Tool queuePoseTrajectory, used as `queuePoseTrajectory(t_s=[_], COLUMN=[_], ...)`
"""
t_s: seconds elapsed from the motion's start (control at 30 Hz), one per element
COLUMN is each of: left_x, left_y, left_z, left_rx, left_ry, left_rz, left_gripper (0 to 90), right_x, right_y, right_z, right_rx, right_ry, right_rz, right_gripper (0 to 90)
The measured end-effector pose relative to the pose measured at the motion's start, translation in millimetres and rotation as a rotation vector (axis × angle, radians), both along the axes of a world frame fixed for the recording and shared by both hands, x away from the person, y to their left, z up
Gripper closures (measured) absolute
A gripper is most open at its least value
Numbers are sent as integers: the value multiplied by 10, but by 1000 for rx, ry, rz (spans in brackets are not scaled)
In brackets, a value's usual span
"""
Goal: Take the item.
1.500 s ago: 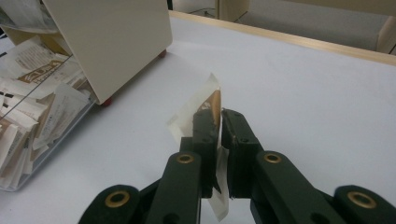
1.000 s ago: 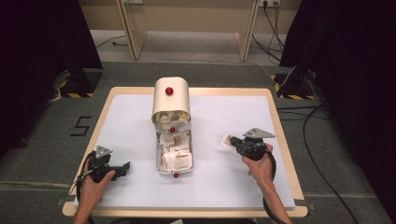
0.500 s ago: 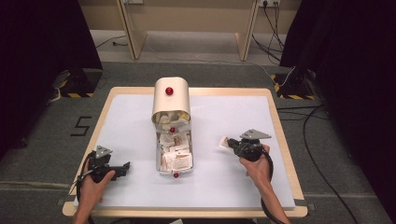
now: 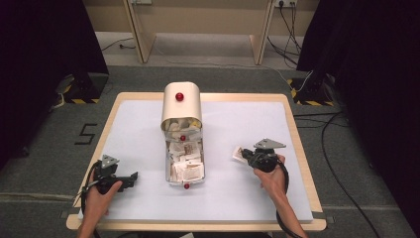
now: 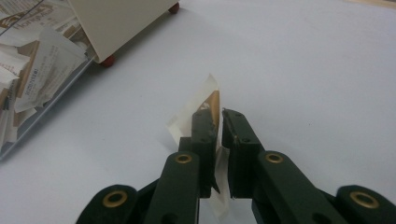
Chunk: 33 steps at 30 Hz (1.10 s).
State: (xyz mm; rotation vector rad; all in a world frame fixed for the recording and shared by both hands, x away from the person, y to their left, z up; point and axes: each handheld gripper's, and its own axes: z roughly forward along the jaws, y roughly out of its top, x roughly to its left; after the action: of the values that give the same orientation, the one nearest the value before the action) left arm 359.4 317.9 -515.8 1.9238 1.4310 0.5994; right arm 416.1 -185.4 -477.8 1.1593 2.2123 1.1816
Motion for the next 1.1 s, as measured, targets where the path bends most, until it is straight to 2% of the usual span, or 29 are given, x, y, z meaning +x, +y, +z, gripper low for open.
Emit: queuePoseTrajectory(t_s=[0.33, 0.8, 1.1], left_x=[0, 0, 0], left_y=[0, 0, 0], left_z=[0, 0, 0], left_rx=[0, 0, 0], left_ry=[0, 0, 0], left_rz=[0, 0, 0], left_gripper=[0, 0, 0], right_x=[16, 34, 28], right_y=[4, -9, -45], right_z=[-57, -75, -47], right_rx=[-38, -47, -32], right_ry=[11, 15, 14], right_rz=[-4, -17, -25], right_gripper=[828, 821, 759])
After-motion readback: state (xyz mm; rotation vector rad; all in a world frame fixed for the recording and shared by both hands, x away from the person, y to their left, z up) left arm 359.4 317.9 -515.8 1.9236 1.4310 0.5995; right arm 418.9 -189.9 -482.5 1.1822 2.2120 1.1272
